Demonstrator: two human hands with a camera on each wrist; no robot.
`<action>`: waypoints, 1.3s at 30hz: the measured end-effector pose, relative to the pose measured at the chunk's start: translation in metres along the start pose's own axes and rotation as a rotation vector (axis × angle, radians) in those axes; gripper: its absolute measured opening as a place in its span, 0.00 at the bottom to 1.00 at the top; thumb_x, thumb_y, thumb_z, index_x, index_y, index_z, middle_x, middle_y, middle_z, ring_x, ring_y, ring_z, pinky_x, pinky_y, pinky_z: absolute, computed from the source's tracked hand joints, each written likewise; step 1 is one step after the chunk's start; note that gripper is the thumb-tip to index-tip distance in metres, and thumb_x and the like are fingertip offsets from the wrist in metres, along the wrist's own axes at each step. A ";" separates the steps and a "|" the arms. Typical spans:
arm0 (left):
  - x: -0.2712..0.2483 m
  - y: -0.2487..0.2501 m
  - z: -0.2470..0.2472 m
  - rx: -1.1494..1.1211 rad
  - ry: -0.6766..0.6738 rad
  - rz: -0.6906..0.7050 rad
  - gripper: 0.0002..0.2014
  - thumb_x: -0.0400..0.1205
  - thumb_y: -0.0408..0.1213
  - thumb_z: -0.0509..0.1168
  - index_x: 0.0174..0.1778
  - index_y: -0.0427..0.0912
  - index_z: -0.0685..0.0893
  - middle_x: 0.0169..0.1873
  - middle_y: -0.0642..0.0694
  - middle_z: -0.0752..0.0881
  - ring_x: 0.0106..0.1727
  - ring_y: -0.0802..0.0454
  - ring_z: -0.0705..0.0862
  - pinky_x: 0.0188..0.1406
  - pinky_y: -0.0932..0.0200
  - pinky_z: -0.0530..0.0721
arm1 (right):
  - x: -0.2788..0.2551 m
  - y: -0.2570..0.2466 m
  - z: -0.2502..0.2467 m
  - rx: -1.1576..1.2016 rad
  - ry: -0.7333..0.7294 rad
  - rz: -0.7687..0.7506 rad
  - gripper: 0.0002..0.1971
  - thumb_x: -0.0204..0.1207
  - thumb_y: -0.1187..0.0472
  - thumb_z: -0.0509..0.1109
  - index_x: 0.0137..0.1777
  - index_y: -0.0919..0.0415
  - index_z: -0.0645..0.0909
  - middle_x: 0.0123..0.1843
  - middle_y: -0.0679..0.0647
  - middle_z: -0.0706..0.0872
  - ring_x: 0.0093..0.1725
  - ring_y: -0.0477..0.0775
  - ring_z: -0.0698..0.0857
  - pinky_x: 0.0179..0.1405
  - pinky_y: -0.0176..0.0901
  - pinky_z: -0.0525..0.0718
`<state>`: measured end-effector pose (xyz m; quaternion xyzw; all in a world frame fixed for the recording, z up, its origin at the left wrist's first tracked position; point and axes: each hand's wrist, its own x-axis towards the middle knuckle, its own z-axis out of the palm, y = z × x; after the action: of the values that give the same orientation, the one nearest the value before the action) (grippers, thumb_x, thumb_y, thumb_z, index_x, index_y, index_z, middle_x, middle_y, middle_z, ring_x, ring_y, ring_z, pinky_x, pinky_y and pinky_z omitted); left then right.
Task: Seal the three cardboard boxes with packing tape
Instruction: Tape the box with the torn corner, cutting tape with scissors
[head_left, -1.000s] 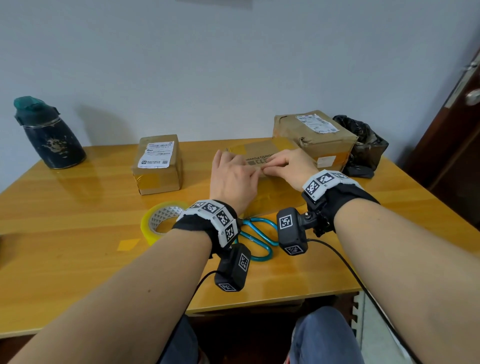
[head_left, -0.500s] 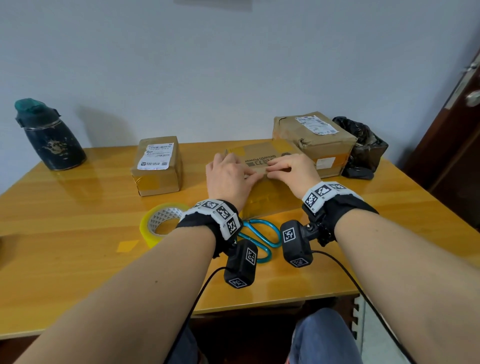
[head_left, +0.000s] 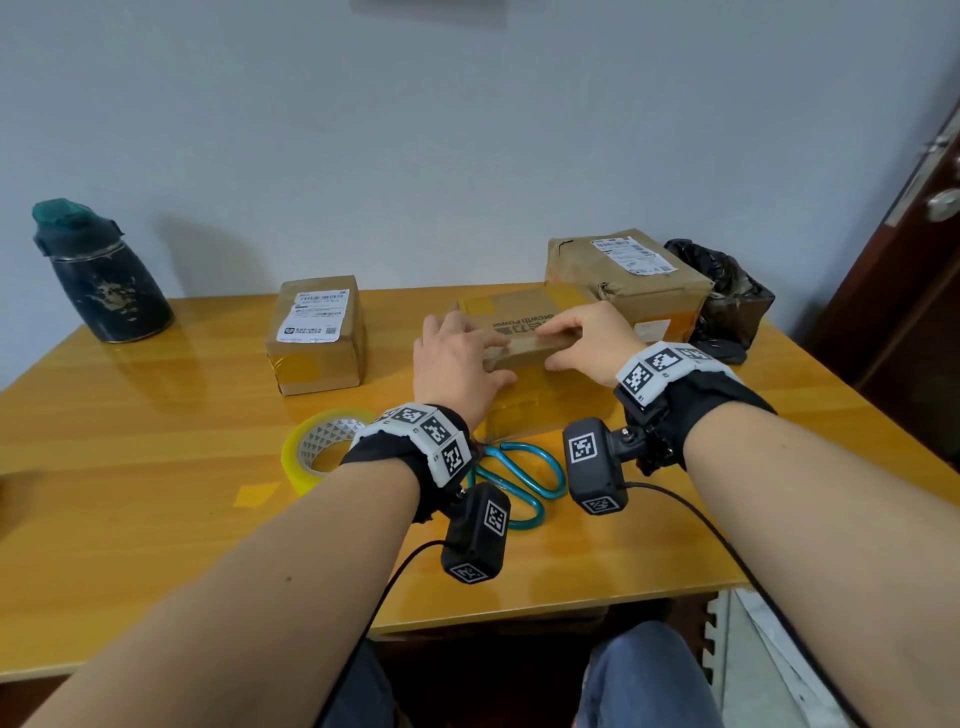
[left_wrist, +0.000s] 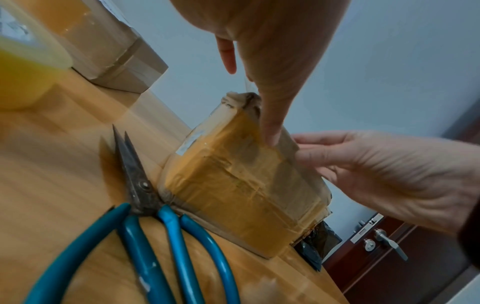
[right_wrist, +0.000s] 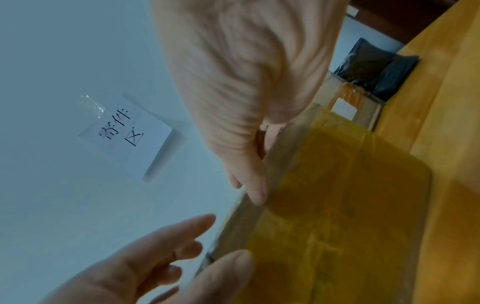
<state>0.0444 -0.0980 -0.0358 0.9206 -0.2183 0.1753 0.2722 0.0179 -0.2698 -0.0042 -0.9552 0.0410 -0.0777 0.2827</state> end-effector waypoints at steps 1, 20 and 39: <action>-0.001 -0.002 0.000 0.001 0.008 0.011 0.24 0.73 0.50 0.76 0.66 0.53 0.84 0.57 0.49 0.79 0.58 0.47 0.70 0.57 0.54 0.71 | 0.001 -0.003 0.000 0.013 0.000 -0.006 0.21 0.68 0.61 0.79 0.62 0.50 0.85 0.62 0.46 0.85 0.62 0.50 0.81 0.65 0.48 0.79; -0.019 -0.046 0.004 0.057 0.208 0.128 0.20 0.72 0.52 0.74 0.56 0.45 0.90 0.43 0.45 0.81 0.48 0.43 0.76 0.45 0.49 0.78 | 0.005 -0.044 0.027 0.194 0.014 -0.047 0.09 0.79 0.62 0.68 0.51 0.62 0.90 0.53 0.53 0.89 0.49 0.49 0.84 0.43 0.29 0.79; 0.008 -0.049 0.007 -1.425 -0.295 -1.073 0.13 0.71 0.41 0.79 0.36 0.37 0.85 0.30 0.45 0.85 0.32 0.52 0.83 0.60 0.53 0.84 | 0.009 -0.049 0.042 -0.012 0.080 -0.135 0.07 0.77 0.53 0.71 0.47 0.48 0.91 0.50 0.43 0.90 0.59 0.52 0.81 0.68 0.51 0.70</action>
<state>0.0767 -0.0680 -0.0589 0.5252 0.1508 -0.2715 0.7923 0.0357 -0.2077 -0.0114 -0.9536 -0.0117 -0.1346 0.2691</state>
